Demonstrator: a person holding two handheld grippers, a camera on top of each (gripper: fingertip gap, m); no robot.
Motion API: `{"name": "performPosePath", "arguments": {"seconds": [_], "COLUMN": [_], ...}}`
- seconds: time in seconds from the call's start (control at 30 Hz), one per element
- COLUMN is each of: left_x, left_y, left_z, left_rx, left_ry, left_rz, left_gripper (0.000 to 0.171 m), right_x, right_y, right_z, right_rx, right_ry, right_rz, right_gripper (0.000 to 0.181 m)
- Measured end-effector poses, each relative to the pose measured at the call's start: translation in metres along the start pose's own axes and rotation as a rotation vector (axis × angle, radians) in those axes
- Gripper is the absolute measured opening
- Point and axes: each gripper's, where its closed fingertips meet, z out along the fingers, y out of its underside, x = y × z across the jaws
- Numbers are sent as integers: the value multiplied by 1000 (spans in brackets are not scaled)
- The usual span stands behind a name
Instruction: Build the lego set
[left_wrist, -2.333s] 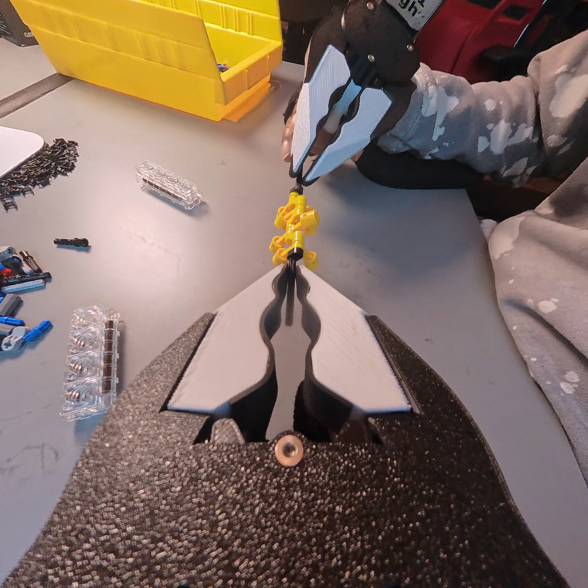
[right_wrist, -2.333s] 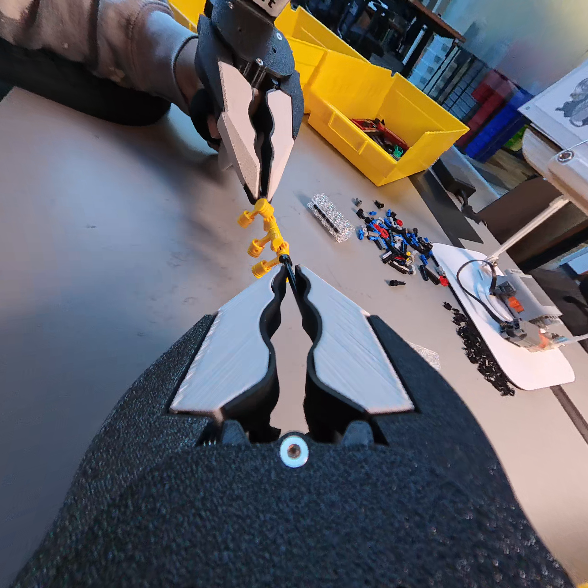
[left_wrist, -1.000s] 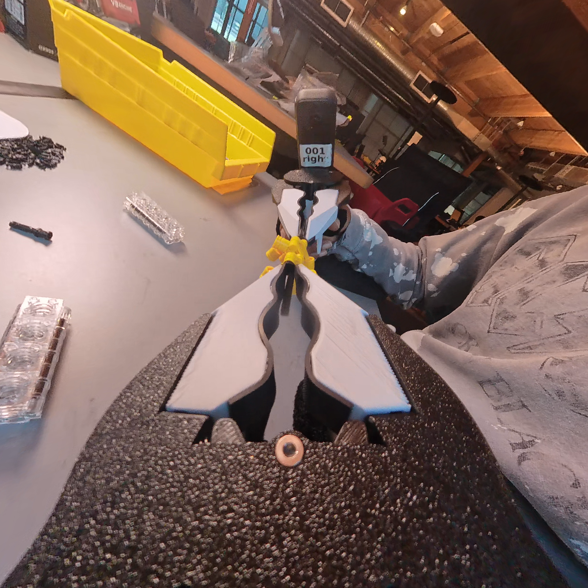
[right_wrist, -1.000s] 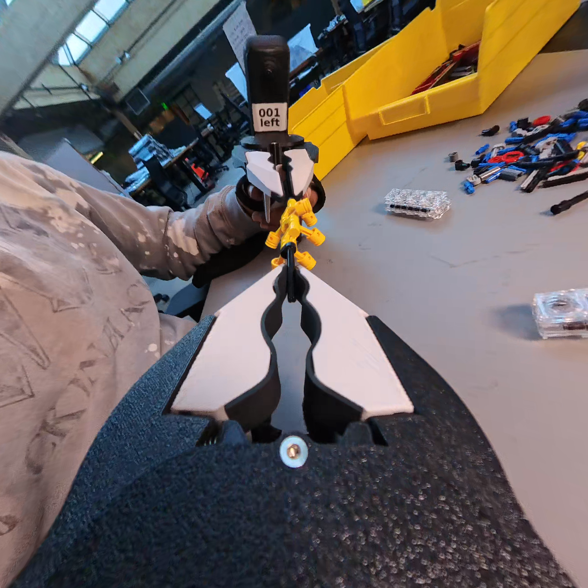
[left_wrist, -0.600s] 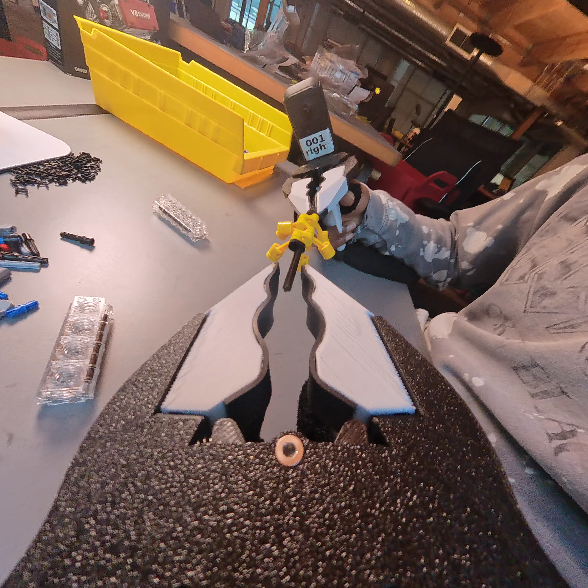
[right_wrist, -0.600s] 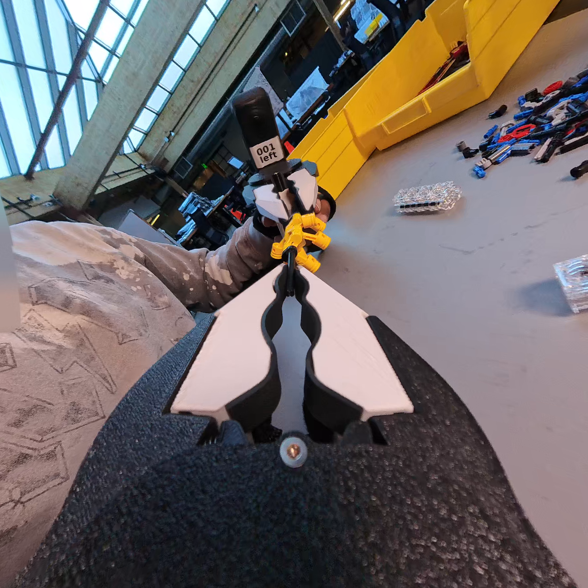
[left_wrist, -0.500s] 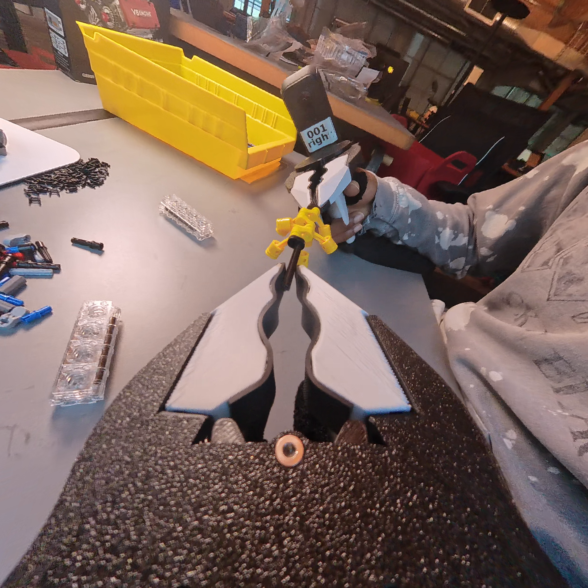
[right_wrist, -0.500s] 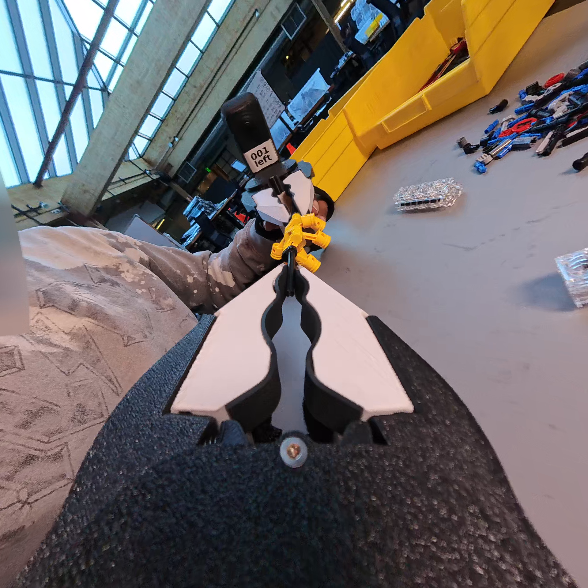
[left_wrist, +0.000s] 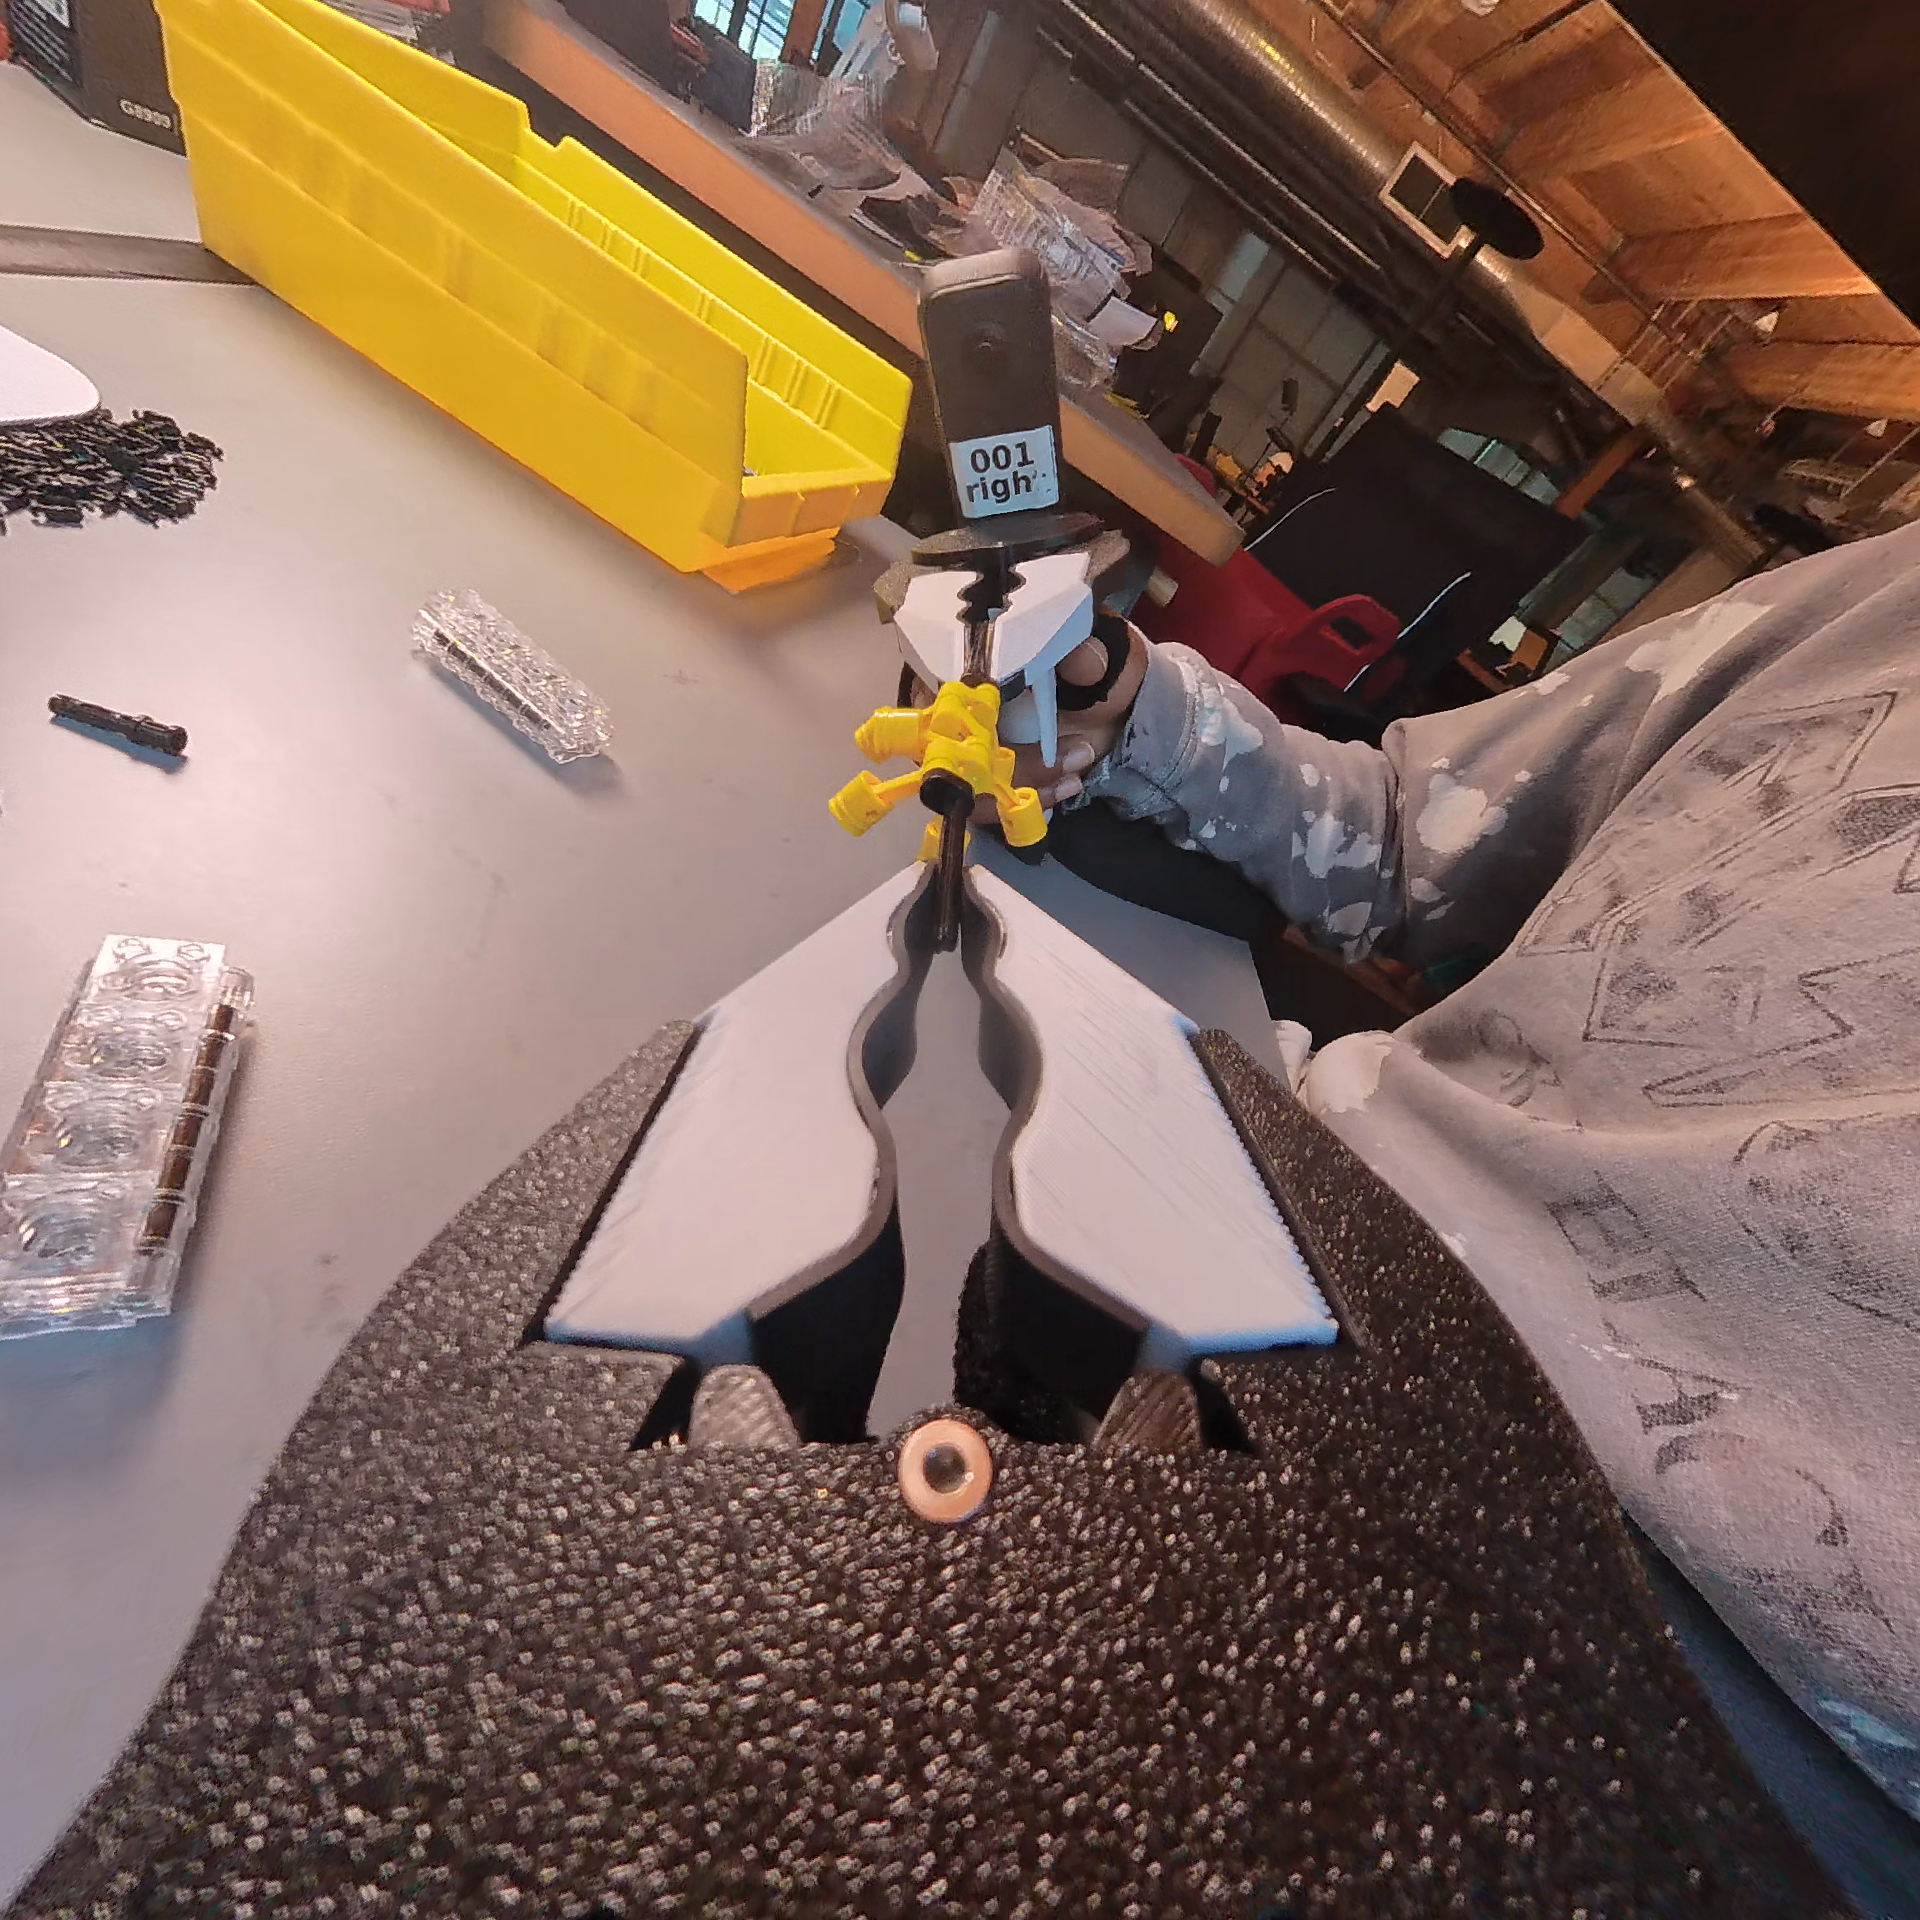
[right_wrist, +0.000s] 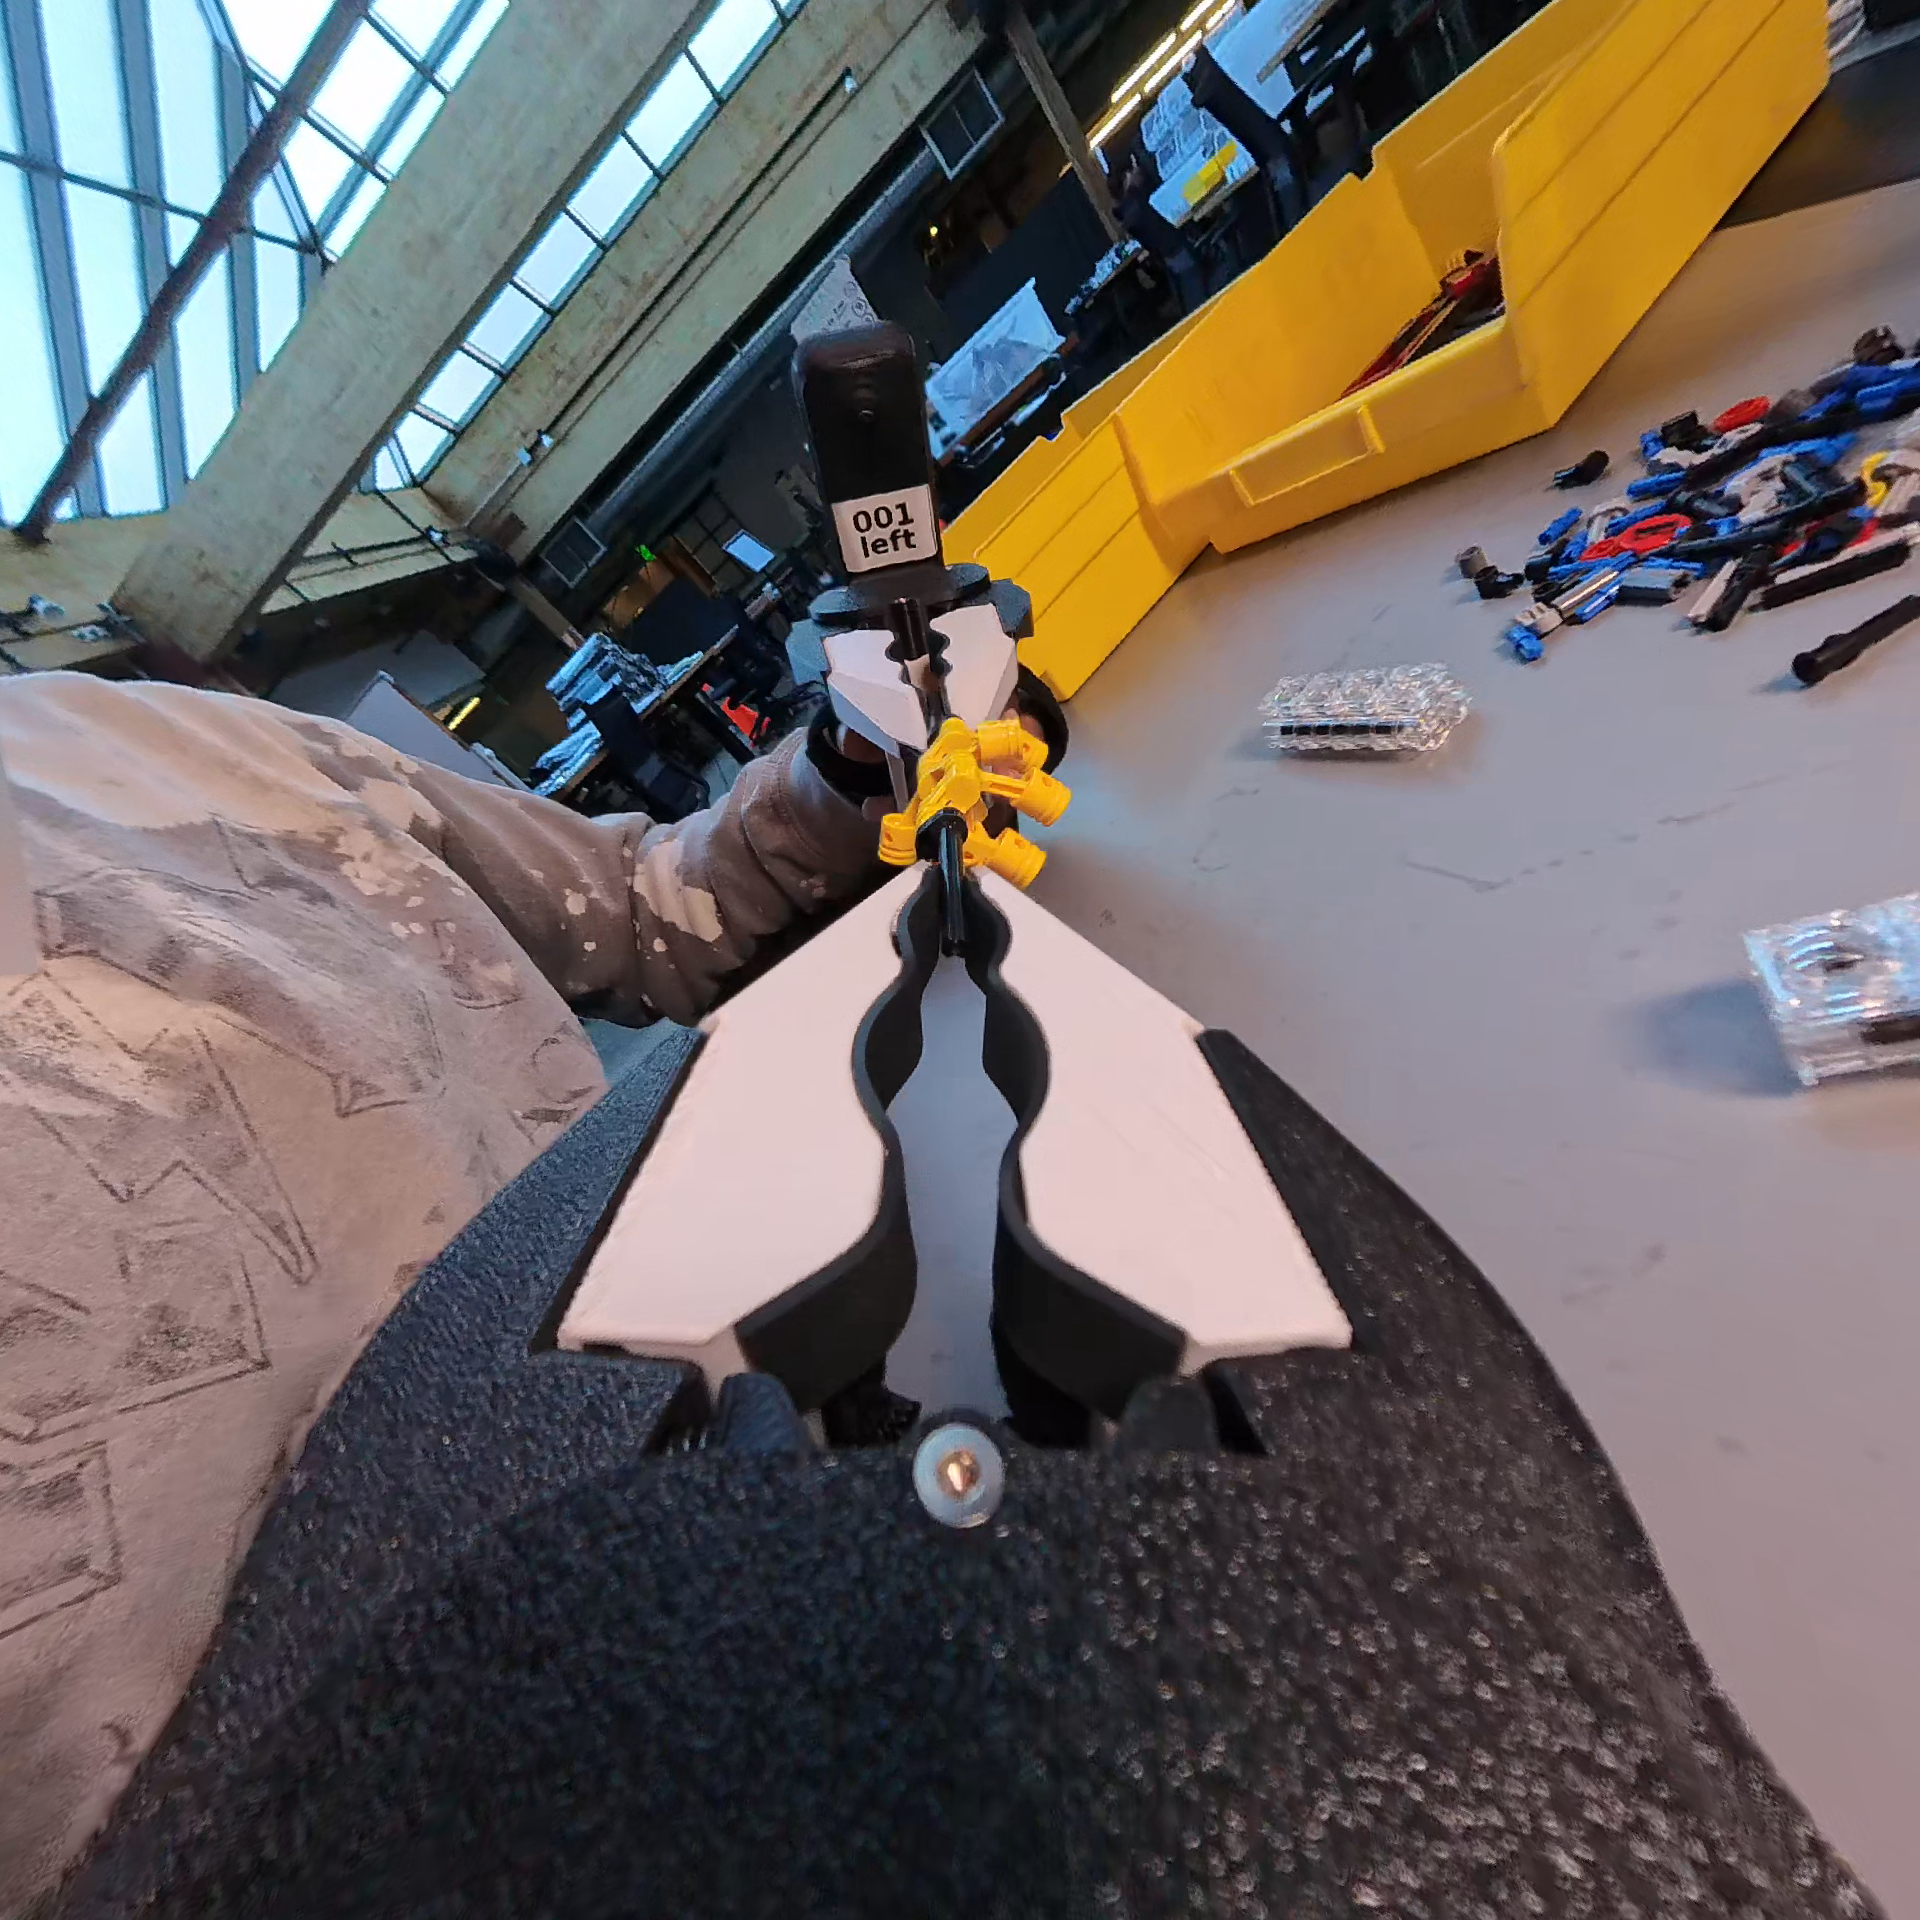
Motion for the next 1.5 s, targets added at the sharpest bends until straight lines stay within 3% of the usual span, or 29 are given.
{"name": "performPosePath", "arguments": {"seconds": [0.33,0.8,1.1,1.23,1.5], "left_x": [5,7,4,2,12], "left_y": [-4,-8,-11,-11,-2], "left_z": [1,3,1,1,10], "left_rx": [40,86,110,85,-19], "left_ry": [49,148,185,124,-109], "left_rz": [-64,-266,-312,-188,513], "left_gripper": [4,4,2,2,2], "right_x": [-8,-17,-3,4,-4], "right_y": [-5,-4,6,11,25], "right_z": [1,3,4,4,3], "right_rx": [-17,-82,-169,-195,-250], "right_ry": [83,255,352,357,198], "right_rz": [-292,-859,-1045,-1031,-821], "right_gripper": [3,3,3,3,5]}}
